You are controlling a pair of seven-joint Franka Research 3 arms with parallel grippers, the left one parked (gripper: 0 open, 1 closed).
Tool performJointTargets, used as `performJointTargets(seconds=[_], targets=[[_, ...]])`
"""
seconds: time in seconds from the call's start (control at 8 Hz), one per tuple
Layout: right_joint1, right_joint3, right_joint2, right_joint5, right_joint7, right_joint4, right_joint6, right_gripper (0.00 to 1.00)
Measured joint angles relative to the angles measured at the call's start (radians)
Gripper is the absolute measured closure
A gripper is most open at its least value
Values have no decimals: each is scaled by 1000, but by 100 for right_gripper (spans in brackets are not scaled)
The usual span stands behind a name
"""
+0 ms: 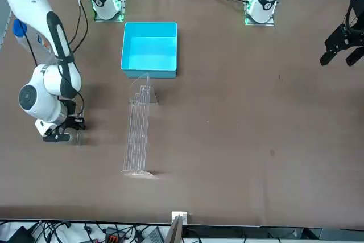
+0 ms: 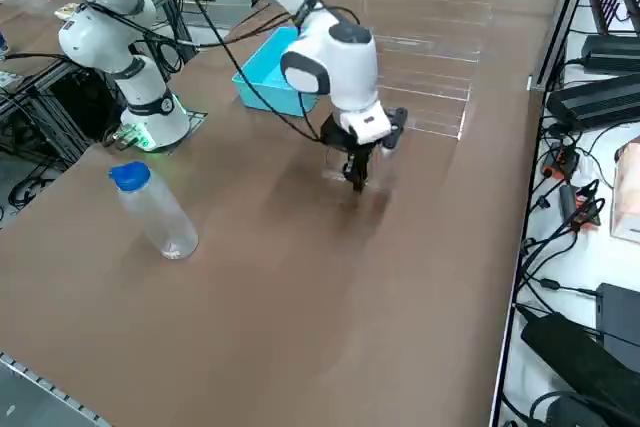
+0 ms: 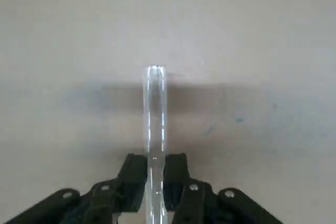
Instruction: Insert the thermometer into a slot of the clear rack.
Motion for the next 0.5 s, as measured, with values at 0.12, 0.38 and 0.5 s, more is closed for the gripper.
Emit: performJointTargets(seconds=[0.12, 0.38, 0.5], targets=[[1, 18, -44, 8, 0, 7, -24, 78], [2, 74, -125, 38, 41, 7, -65, 78], [3, 112, -145, 40, 110, 10, -68, 78]])
